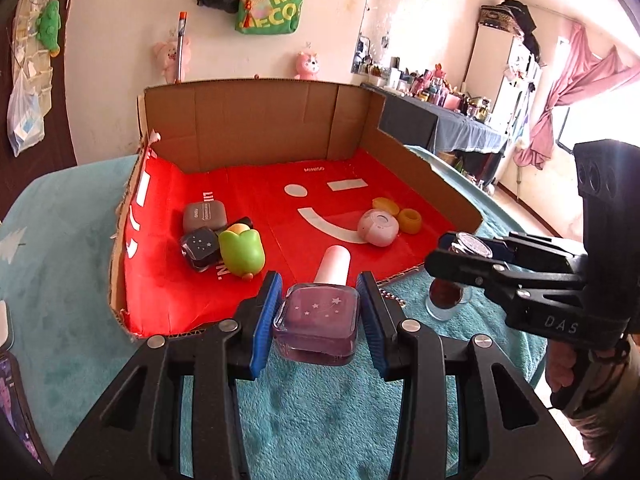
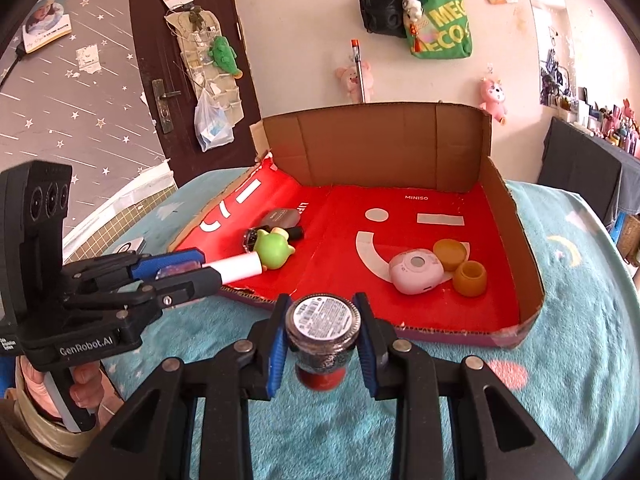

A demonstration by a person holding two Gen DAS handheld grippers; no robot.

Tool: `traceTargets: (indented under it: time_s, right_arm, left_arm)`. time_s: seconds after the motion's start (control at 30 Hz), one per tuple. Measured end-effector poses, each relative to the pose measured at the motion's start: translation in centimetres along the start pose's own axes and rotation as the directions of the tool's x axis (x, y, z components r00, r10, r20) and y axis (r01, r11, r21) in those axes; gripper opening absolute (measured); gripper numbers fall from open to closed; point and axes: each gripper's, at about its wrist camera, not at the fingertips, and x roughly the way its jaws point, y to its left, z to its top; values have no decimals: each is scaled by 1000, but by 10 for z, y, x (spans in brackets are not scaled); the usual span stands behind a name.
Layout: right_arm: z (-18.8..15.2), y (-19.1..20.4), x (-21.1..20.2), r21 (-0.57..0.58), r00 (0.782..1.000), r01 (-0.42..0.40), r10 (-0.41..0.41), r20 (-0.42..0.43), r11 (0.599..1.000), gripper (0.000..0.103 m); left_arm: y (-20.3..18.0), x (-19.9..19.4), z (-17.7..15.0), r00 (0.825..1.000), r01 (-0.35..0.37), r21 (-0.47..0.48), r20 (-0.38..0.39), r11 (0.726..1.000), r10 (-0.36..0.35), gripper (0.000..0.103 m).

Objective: Organize rigid objects
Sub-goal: 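Carry the nail polish with the left tool while the right tool carries the glitter jar into the box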

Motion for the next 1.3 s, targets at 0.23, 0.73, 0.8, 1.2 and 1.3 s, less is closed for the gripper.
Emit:
traceTargets:
  time_s: [0.23, 0.73, 0.8, 1.2, 1.3]
  right_arm:
    - [9, -14, 29, 28, 998, -2, 4, -62, 1000, 33]
    - [23, -22, 66, 51, 995, -10, 15, -98, 999, 33]
    - [28, -21, 68, 32, 996, 20, -17, -87, 999, 33]
    - [22, -31, 111, 39, 981, 27, -19, -195, 999, 32]
    - [20, -34, 113, 47, 979, 25, -15, -203, 999, 32]
  left_arm:
    - [12, 21, 6, 999, -8, -26, -37, 1000, 7, 37]
    - [25, 57, 7, 994, -30, -54, -107, 998, 24, 36]
    - [25, 60, 7, 993, -34, -54, -113, 998, 28, 36]
    - [32, 70, 6, 991, -58, -60, -123, 997, 50, 36]
    - [35, 75, 5, 989, -77, -60, -134, 995, 69, 36]
